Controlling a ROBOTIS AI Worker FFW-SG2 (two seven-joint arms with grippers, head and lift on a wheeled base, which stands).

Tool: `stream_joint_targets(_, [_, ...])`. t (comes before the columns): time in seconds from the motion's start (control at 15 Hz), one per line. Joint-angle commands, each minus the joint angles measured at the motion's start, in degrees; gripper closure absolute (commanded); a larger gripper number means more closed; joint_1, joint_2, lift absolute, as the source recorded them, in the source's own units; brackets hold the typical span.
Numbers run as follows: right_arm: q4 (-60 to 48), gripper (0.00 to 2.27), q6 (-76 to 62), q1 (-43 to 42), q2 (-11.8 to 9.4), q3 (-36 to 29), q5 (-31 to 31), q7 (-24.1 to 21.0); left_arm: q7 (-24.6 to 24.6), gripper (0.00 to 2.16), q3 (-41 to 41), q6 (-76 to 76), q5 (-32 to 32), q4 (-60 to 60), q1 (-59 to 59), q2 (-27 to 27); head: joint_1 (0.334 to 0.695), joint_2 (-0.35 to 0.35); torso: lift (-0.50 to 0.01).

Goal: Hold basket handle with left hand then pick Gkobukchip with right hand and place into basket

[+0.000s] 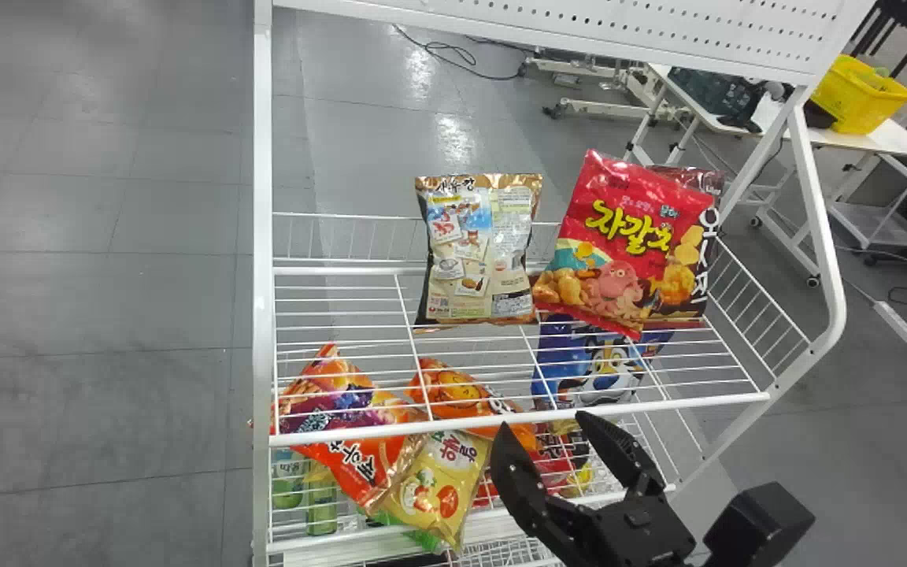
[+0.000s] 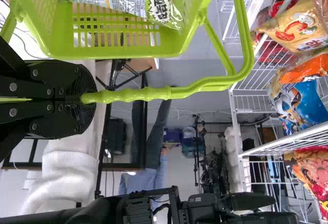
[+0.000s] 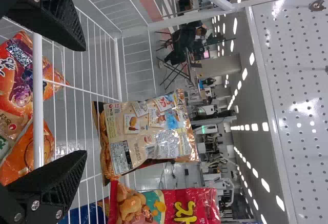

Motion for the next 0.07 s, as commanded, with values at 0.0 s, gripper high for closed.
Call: stream_joint_targets(0.0, [0.0, 0.09, 0.0, 0.0, 0.2, 0.2, 0.2, 0.0, 0.0, 1.97, 0.0, 0.1, 0.0, 0.1, -0.2, -0.1, 0.695, -0.350, -0.032])
